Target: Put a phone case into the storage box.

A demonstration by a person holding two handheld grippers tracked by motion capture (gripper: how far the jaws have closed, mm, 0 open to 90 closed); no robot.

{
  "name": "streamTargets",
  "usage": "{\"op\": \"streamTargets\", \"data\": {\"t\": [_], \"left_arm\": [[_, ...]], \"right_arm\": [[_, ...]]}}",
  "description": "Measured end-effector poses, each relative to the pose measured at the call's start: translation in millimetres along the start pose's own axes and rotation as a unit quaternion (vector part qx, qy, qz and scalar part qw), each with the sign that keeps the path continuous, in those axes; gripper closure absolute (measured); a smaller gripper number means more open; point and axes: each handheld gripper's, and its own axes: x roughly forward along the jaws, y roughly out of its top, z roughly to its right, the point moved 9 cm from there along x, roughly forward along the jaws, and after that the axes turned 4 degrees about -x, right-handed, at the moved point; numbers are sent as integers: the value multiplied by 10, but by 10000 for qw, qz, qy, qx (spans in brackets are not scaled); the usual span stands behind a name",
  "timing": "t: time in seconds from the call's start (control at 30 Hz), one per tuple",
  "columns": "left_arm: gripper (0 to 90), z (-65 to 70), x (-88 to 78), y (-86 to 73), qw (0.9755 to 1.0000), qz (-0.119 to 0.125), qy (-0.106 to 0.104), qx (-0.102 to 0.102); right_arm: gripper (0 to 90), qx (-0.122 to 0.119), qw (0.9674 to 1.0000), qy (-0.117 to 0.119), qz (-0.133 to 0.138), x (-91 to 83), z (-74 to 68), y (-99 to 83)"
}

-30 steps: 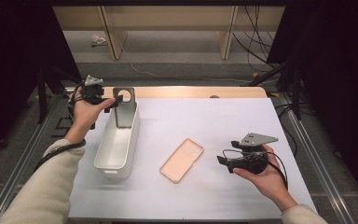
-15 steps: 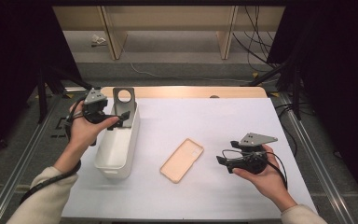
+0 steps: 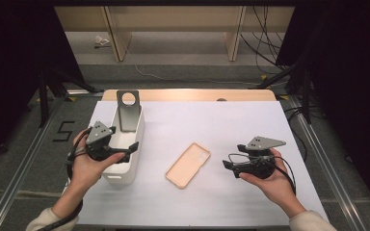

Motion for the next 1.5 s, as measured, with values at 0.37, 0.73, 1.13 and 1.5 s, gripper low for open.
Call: {"op": "streamTargets", "data": {"t": [0.37, 0.73, 1.13, 1.5], "left_arm": [[21, 220, -114, -171, 9996, 129, -122, 219], [23, 240, -93, -235, 9996, 38, -107, 278], [26, 263, -77, -274, 9995, -11, -166, 266], [26, 231, -93, -251, 9996, 50, -101, 243]], "right_arm": [[198, -10, 10000, 38, 22, 41, -3, 40], [198, -5, 10000, 58, 12, 49, -14, 31], [198, 23, 10000, 60, 31, 53, 1, 42], [198, -15, 9999, 99, 64, 63, -37, 75]]}}
